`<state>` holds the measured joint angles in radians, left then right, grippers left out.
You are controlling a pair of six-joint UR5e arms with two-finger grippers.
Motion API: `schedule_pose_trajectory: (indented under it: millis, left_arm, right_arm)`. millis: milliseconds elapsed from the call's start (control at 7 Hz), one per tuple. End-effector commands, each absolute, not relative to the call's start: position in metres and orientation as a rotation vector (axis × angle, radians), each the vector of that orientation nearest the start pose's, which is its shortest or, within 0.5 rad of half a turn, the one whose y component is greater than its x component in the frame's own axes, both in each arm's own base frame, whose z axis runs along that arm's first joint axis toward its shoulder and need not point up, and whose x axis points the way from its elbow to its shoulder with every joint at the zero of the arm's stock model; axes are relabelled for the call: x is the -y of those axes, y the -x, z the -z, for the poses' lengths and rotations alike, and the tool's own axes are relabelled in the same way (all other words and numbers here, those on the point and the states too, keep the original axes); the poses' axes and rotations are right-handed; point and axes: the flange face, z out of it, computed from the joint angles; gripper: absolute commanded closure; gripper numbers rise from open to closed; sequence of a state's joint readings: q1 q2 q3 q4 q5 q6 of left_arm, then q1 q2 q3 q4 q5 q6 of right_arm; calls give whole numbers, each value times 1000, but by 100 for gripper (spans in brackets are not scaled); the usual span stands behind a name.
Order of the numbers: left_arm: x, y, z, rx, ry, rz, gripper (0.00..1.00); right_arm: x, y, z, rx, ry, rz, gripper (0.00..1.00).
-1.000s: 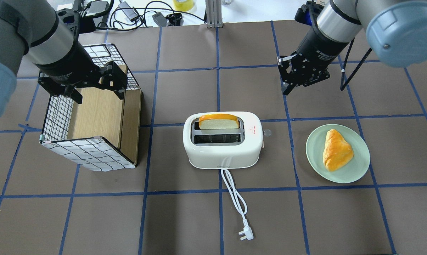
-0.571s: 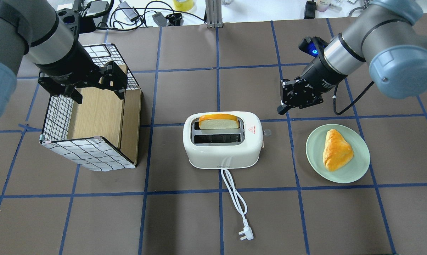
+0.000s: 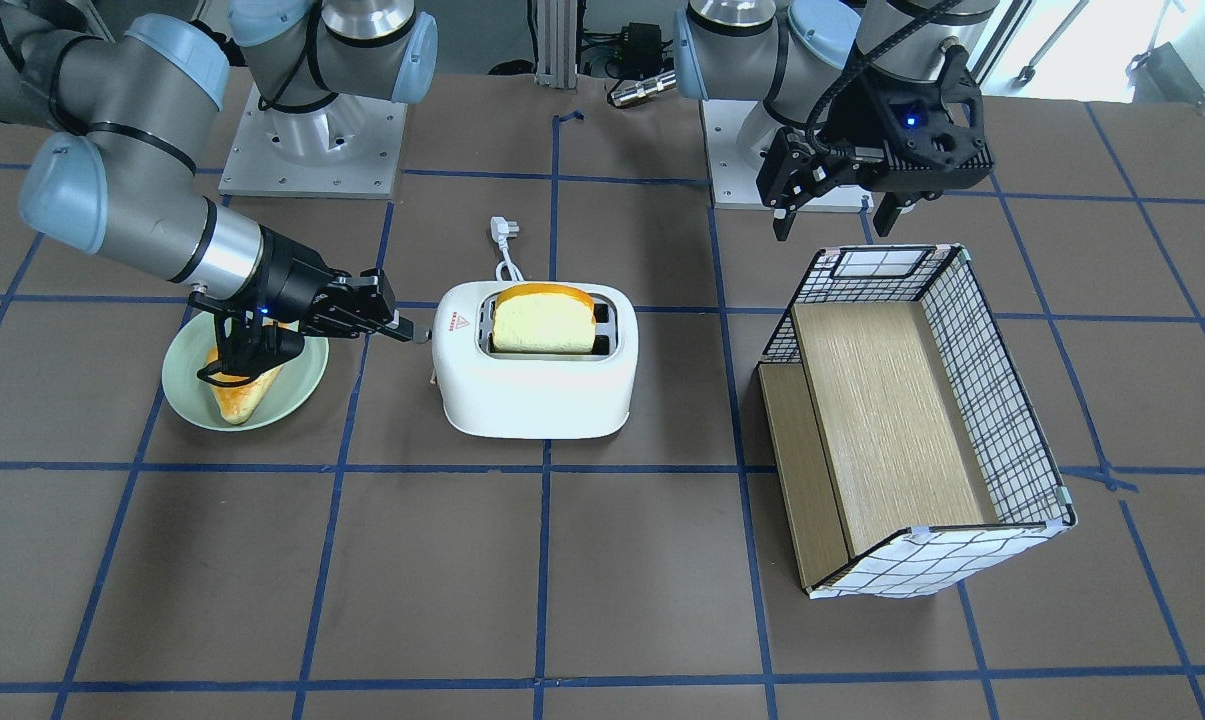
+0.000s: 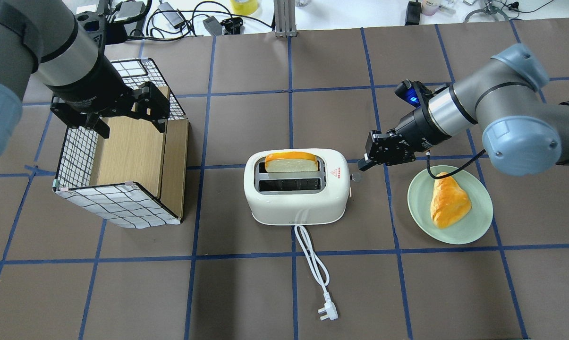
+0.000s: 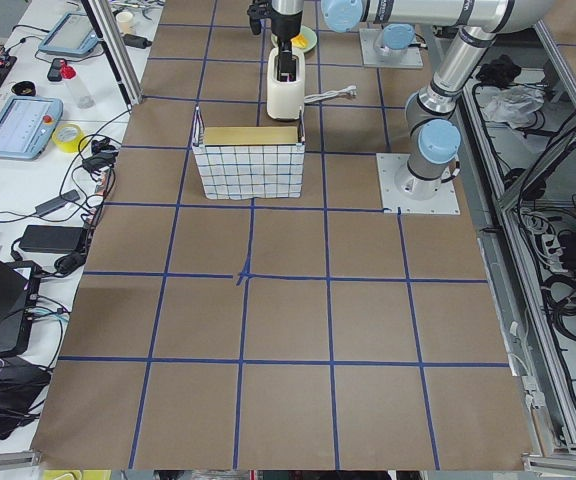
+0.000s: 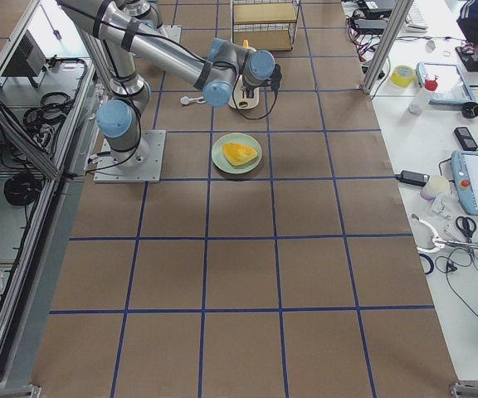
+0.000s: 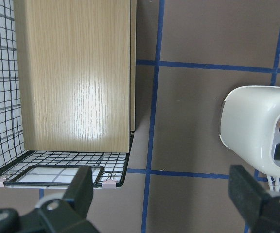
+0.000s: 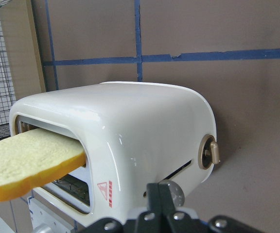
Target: Press toaster with right arm
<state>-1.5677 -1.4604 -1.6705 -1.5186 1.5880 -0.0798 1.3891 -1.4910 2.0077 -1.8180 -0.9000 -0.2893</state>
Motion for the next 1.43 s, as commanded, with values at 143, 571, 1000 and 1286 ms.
schedule_pose_trajectory:
  millis: [143,571,1000,1286]
  left_arm:
    - [451,130,-496,-3123,130,99,0]
    - [451,130,-496,-3123,130,99,0]
    - [451,130,-496,-3123,130,99,0]
    - [451,130,-496,-3123,130,99,0]
  right_arm:
    - [474,-111,-285,-2405,17,-124,100]
    - [471,-112,-273,-2400,26,-145,100]
    - [478,-110,-261,-2412,52,-134,100]
    - [480,-110,-253,-2411,59,-139,100]
